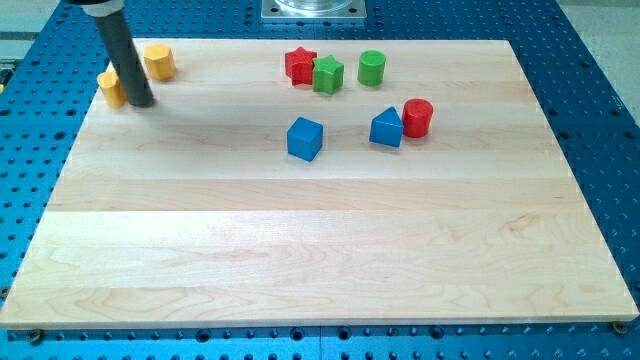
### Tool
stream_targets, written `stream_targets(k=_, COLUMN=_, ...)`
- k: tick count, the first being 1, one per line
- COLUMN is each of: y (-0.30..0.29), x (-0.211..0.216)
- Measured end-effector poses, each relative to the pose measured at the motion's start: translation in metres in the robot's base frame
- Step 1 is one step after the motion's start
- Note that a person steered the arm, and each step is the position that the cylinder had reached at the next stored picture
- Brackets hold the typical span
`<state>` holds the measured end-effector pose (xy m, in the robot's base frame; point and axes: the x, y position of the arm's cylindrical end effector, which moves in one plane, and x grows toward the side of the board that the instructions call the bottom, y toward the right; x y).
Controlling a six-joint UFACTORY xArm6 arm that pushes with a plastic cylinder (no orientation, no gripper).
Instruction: Push the yellow heart into the yellow hexagon
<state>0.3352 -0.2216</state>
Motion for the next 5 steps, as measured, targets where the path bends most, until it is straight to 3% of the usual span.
stream_targets(k=1, y=-0.027, x=0.029)
stream_targets(k=2, y=-0.08, x=-0.001)
stream_targets(k=3, y=-0.038, x=-0.027)
stream_targets(k=5, y=-0.028, x=0.002)
